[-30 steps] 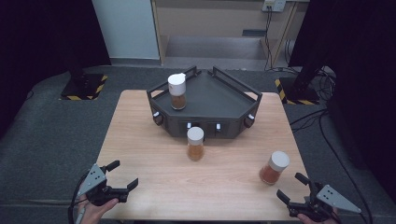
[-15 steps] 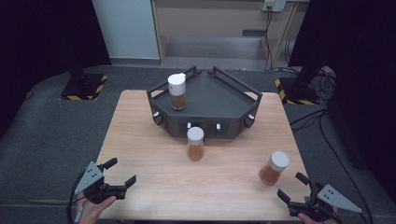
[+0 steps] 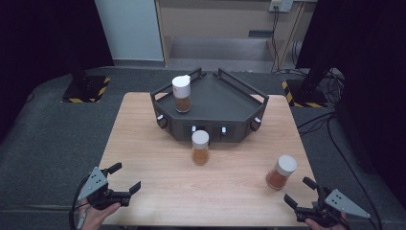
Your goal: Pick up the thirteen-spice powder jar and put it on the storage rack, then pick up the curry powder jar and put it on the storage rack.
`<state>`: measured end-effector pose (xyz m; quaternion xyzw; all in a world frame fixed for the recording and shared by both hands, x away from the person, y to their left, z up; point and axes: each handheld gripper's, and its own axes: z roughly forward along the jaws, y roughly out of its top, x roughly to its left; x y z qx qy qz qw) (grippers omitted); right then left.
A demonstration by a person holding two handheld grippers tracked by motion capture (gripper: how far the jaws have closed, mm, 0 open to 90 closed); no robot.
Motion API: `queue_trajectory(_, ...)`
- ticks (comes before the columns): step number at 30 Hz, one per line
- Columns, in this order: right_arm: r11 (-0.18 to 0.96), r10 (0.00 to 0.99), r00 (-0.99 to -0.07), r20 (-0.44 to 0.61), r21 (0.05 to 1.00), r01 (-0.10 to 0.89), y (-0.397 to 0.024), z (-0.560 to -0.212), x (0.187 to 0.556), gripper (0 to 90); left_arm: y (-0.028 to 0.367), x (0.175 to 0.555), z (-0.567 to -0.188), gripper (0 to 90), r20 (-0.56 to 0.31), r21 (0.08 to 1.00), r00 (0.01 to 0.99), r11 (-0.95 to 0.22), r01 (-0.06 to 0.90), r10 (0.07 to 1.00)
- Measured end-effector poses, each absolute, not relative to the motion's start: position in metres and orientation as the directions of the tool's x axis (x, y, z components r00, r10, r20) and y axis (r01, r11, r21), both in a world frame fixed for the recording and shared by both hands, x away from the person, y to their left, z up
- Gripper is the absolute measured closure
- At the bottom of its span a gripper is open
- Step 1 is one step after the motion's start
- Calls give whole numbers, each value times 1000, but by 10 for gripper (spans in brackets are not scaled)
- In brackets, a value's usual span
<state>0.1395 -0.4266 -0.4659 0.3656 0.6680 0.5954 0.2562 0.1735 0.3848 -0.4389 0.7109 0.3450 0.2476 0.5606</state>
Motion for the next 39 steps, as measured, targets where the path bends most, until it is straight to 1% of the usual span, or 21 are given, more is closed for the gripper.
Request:
queue_trajectory(11, 26, 790, -607, 90, 983, 180, -427, -466, 140, 16, 385, 174, -438, 0, -24, 969, 660, -144, 200, 751)
queue_trajectory(25, 15, 790, -606, 95, 984, 175, -428, -466, 139, 11, 384, 175, -438, 0, -31, 967, 665, -147, 210, 746)
queue_trajectory(30, 3, 785, -610, 106, 985, 174, -428, -460, 140, 8, 384, 175, -438, 0, -36, 966, 667, -146, 215, 744)
queue_trajectory(39, 26, 766, -637, 86, 986, 165, -427, -440, 145, 7, 384, 177, -439, 0, -39, 965, 665, -144, 218, 746)
